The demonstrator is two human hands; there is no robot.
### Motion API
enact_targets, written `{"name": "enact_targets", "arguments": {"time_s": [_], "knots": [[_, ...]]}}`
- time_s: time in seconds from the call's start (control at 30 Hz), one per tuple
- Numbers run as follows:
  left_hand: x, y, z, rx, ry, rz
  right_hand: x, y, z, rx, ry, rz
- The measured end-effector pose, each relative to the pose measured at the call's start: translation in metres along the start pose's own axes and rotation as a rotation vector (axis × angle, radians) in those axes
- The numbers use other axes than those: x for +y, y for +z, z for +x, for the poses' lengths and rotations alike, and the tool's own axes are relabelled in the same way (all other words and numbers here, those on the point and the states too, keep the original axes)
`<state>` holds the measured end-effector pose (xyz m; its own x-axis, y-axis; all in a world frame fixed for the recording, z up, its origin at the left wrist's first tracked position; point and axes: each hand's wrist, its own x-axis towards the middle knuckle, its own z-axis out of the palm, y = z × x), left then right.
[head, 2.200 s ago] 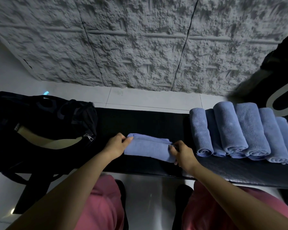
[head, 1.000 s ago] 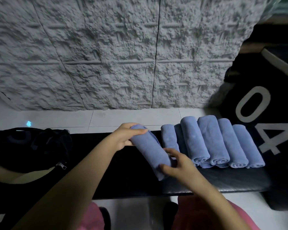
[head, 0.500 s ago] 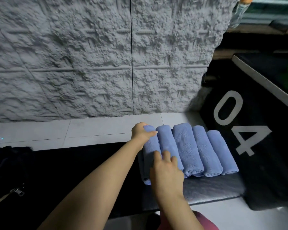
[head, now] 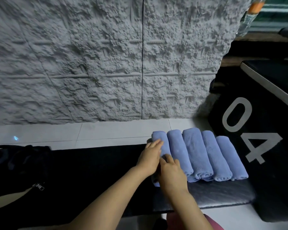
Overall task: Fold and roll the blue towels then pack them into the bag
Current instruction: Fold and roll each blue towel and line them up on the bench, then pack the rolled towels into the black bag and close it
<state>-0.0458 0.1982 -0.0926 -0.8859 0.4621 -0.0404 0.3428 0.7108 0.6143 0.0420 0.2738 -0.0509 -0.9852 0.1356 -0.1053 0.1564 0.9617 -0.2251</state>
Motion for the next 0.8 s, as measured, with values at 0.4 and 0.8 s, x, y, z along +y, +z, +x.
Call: {"name": "enact_targets", "arguments": {"time_s": [0.4,0.8], "knots": [[-0.038,-0.118,-0.078,0.18,-0.165,0.212,-0.038,-0.008,-0.006,0.172,-0.251,-0.102],[-0.209,-0.283,-0.279,0.5,-0.548,0.404,-0.286,0.015,-0.009,0.224,-0.757,-0.069]]}}
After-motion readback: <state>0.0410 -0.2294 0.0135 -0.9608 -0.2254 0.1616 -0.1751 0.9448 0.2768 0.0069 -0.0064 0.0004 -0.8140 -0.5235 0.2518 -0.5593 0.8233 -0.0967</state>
